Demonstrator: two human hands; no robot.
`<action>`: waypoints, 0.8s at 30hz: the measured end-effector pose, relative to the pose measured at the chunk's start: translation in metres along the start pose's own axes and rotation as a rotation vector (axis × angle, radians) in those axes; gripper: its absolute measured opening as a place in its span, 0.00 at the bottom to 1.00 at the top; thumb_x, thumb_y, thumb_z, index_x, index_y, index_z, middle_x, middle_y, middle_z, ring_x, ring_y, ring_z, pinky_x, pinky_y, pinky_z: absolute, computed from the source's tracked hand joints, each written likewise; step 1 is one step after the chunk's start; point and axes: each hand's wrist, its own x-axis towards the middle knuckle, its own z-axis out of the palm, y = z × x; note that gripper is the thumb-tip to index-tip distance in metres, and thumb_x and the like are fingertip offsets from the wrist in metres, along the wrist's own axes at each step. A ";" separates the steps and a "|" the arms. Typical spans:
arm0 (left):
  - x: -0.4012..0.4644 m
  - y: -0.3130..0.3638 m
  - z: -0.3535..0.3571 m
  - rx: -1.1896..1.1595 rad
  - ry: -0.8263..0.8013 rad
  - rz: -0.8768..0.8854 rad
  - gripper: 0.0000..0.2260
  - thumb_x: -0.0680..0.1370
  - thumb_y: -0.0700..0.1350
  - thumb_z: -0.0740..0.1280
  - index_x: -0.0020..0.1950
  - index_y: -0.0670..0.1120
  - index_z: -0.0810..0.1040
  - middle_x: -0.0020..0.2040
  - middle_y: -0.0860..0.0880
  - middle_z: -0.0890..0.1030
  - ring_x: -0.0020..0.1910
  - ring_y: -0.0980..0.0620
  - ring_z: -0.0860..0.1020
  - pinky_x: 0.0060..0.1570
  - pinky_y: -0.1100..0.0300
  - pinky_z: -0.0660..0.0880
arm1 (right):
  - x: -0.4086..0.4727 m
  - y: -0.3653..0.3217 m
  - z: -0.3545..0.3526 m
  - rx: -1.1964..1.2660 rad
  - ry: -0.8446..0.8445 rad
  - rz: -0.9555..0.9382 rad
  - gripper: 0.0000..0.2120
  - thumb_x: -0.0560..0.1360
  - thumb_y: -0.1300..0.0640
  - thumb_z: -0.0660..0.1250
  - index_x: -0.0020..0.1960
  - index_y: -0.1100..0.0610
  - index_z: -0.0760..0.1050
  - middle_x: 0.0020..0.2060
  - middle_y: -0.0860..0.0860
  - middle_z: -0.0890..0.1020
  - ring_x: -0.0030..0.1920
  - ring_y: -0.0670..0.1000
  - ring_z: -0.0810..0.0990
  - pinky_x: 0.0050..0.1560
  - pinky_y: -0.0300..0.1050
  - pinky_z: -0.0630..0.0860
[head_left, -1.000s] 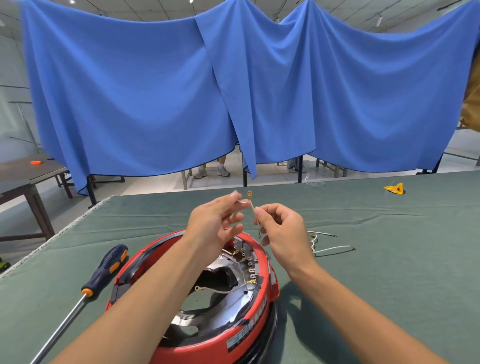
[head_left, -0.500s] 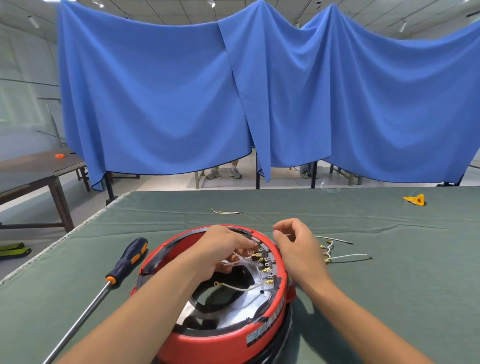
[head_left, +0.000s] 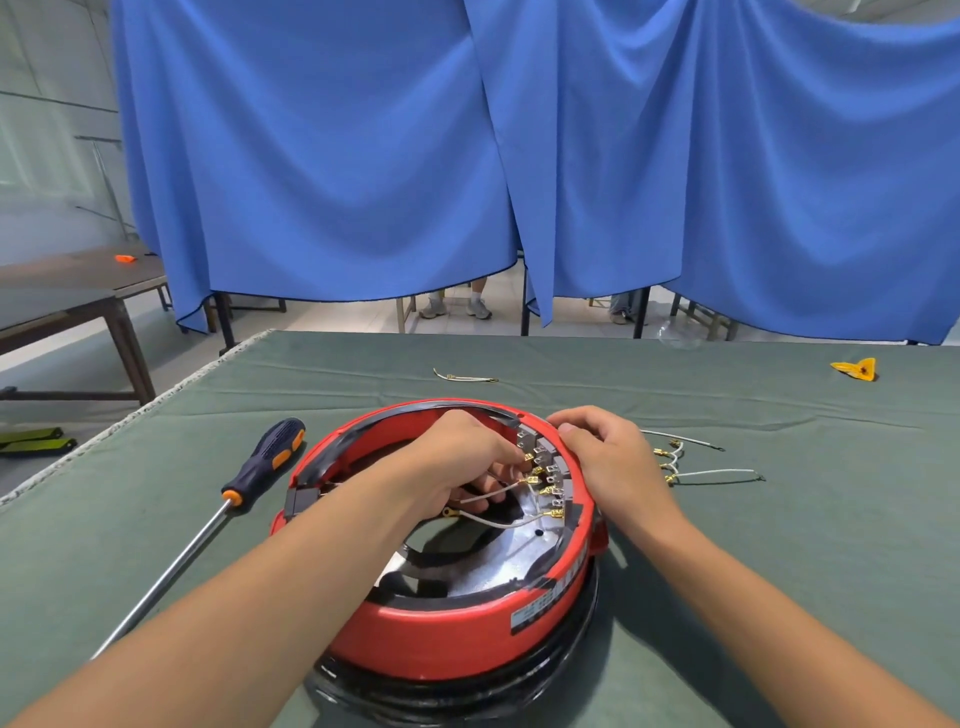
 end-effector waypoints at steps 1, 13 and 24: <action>0.000 0.000 0.000 0.008 -0.002 0.000 0.06 0.75 0.39 0.68 0.40 0.41 0.82 0.28 0.49 0.77 0.22 0.56 0.73 0.22 0.67 0.69 | 0.000 0.000 0.000 0.001 -0.001 0.000 0.10 0.78 0.60 0.61 0.48 0.55 0.81 0.45 0.50 0.83 0.48 0.51 0.81 0.51 0.52 0.77; -0.003 0.002 0.001 0.020 -0.006 -0.012 0.06 0.75 0.39 0.68 0.39 0.40 0.82 0.25 0.50 0.77 0.21 0.55 0.73 0.23 0.66 0.70 | 0.000 0.000 -0.001 -0.009 -0.011 -0.006 0.10 0.78 0.59 0.60 0.50 0.55 0.81 0.45 0.50 0.83 0.48 0.51 0.81 0.51 0.52 0.78; -0.004 0.001 0.004 0.015 0.018 0.020 0.04 0.75 0.38 0.69 0.41 0.39 0.81 0.26 0.50 0.77 0.21 0.56 0.71 0.22 0.67 0.69 | -0.001 0.001 0.000 0.019 -0.016 -0.006 0.09 0.78 0.60 0.61 0.47 0.52 0.80 0.43 0.49 0.83 0.45 0.50 0.81 0.49 0.53 0.79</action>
